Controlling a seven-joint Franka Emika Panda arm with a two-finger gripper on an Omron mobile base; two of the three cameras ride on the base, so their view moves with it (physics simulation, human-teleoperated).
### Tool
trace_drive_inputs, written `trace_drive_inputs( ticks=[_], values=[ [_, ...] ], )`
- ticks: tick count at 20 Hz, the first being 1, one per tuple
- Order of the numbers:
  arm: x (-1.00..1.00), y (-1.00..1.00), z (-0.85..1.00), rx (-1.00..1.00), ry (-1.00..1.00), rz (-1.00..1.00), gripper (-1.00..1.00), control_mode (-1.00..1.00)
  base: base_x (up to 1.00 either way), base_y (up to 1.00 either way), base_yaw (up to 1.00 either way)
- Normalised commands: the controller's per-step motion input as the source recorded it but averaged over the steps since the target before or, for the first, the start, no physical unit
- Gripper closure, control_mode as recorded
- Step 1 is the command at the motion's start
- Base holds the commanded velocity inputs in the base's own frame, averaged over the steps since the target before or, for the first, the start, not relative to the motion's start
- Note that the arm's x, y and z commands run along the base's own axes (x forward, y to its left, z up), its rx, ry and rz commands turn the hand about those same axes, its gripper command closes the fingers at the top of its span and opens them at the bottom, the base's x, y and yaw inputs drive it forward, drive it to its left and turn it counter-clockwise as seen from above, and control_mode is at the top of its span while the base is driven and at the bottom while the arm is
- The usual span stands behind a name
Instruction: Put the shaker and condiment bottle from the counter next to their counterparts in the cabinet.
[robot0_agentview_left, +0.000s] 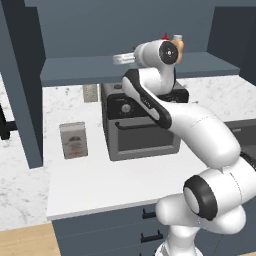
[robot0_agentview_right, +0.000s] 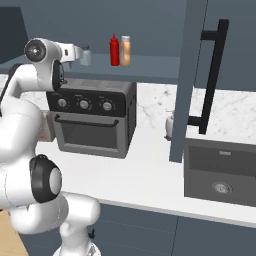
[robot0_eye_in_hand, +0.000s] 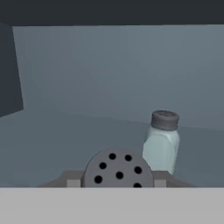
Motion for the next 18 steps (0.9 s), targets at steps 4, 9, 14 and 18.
trace_drive_inputs(
  ticks=[4, 9, 14, 18],
  values=[
    [0.33, 0.00, -0.08, 0.04, 0.01, 0.00, 1.00, -1.00, 0.00, 0.00, 0.00],
    [0.32, 0.00, -0.09, 0.01, 0.00, 0.00, 1.00, -1.00, 0.00, 0.00, 0.00],
    [0.19, 0.01, -0.15, 0.00, 0.00, -0.02, 1.00, -1.00, 0.00, 0.00, 0.00],
    [0.22, 0.02, -0.17, 0.00, 0.00, -0.02, 1.00, -1.00, 0.00, 0.00, 0.00]
  ],
)
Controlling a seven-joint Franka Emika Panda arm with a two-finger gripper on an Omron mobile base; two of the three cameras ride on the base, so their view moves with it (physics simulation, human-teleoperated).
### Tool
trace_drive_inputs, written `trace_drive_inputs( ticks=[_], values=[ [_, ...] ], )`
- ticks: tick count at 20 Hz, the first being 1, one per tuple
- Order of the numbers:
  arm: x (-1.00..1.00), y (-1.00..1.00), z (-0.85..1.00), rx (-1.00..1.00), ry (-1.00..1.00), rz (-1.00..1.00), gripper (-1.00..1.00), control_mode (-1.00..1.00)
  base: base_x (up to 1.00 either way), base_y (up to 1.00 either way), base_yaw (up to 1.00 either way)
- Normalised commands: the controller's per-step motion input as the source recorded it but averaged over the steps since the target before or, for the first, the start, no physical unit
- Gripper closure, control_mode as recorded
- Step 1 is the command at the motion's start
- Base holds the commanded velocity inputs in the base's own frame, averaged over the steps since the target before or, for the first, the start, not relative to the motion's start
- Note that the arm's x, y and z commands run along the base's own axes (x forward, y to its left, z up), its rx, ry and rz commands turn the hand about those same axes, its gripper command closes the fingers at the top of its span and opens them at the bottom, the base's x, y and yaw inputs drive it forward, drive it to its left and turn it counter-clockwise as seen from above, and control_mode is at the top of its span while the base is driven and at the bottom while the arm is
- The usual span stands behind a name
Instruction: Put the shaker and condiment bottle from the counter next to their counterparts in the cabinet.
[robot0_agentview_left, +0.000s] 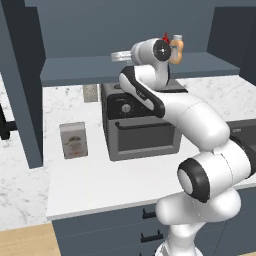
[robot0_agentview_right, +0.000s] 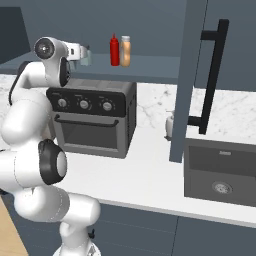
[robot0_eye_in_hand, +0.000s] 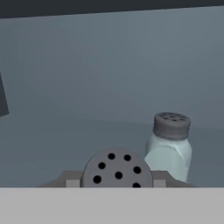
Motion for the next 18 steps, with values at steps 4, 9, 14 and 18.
trace_drive_inputs(
  ticks=[4, 9, 14, 18],
  values=[
    [0.30, 0.05, -0.15, 0.00, 0.00, -0.02, 1.00, -1.00, 0.00, 0.00, 0.00],
    [0.32, 0.04, -0.14, 0.00, 0.00, -0.01, 1.00, -1.00, 0.00, 0.00, 0.00],
    [0.28, 0.00, -0.15, 0.00, 0.00, -0.01, 1.00, -1.00, 0.00, 0.00, 0.00],
    [0.27, 0.00, -0.17, 0.00, 0.00, -0.01, 1.00, -1.00, 0.00, 0.00, 0.00]
  ],
)
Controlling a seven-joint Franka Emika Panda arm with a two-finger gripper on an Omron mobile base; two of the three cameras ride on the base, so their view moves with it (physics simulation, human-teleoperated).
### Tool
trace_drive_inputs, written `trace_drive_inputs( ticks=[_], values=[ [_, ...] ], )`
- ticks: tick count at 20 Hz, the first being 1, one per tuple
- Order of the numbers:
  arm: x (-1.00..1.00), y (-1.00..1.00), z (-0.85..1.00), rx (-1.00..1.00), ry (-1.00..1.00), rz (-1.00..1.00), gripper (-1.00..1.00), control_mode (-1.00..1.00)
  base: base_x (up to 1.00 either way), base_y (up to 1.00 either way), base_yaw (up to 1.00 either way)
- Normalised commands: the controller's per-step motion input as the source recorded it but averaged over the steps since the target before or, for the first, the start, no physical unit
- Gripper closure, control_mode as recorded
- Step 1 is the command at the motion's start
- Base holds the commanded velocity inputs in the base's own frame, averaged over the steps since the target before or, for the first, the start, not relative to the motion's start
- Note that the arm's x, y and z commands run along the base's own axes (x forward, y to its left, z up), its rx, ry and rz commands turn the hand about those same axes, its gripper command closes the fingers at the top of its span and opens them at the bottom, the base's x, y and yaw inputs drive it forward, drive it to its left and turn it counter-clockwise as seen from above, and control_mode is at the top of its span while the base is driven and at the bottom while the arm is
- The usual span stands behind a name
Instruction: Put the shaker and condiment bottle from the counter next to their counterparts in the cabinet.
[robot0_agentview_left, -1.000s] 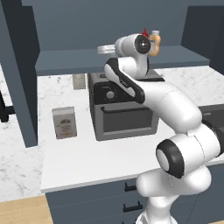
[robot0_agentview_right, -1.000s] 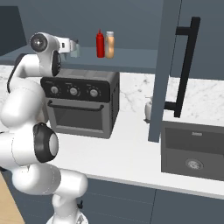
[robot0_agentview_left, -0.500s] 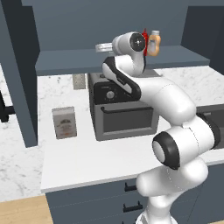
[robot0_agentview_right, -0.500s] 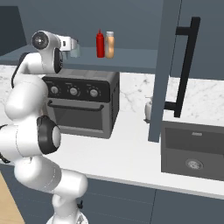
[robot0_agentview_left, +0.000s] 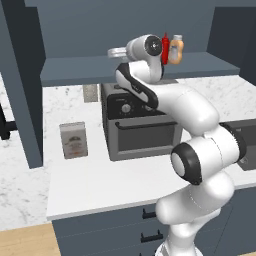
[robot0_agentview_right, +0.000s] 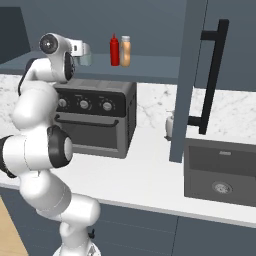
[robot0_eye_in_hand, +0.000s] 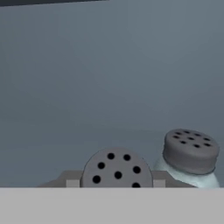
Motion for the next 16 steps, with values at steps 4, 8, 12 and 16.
trace_drive_inputs(
  ticks=[4, 8, 12, 16],
  values=[
    [0.23, 0.00, -0.20, 0.00, 0.00, 0.00, 1.00, -1.00, 0.00, 0.00, 0.00],
    [0.28, 0.00, -0.21, 0.00, 0.00, 0.00, 1.00, -1.00, 0.00, 0.00, 0.00],
    [0.29, 0.00, -0.29, 0.00, 0.00, 0.00, 1.00, -1.00, 0.00, 0.00, 0.00],
    [0.24, 0.00, -0.31, 0.00, 0.00, 0.00, 1.00, -1.00, 0.00, 0.00, 0.00]
  ],
)
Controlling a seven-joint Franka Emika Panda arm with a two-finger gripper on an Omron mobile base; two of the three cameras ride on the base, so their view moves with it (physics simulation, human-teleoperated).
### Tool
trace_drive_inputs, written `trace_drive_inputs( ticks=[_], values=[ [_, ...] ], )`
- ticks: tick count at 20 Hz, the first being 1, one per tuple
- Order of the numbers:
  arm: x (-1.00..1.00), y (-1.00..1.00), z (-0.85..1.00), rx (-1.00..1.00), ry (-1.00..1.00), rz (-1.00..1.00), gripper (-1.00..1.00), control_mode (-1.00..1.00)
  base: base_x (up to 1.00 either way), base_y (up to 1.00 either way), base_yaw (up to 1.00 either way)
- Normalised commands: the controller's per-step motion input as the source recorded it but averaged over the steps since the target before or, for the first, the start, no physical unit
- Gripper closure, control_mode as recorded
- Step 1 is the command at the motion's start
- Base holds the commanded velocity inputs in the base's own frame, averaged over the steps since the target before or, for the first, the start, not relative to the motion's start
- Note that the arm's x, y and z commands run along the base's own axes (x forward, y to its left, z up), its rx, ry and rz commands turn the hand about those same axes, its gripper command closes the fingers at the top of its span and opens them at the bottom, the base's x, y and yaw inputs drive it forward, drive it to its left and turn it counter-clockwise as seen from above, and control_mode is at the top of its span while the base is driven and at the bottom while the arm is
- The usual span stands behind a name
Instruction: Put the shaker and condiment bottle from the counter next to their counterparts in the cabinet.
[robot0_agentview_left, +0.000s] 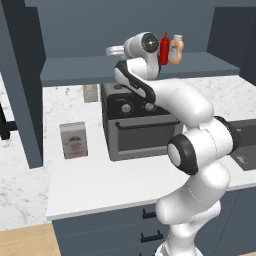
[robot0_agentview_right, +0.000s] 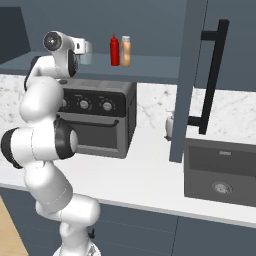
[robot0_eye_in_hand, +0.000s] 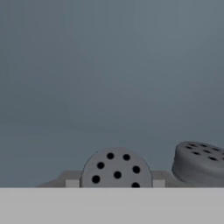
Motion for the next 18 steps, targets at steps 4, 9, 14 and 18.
trace_drive_inputs(
  ticks=[4, 9, 14, 18],
  values=[
    [0.16, 0.00, -0.31, 0.00, 0.00, 0.00, 1.00, -1.00, 0.00, 0.00, 0.00],
    [0.07, 0.00, -0.34, 0.00, 0.00, 0.00, -1.00, -1.00, 0.00, 0.00, 0.00],
    [0.00, 0.00, -0.26, 0.01, 0.00, 0.00, -1.00, -1.00, 0.00, 0.00, 0.00],
    [0.00, 0.00, -0.20, 0.03, 0.00, 0.00, -1.00, -1.00, 0.00, 0.00, 0.00]
  ],
)
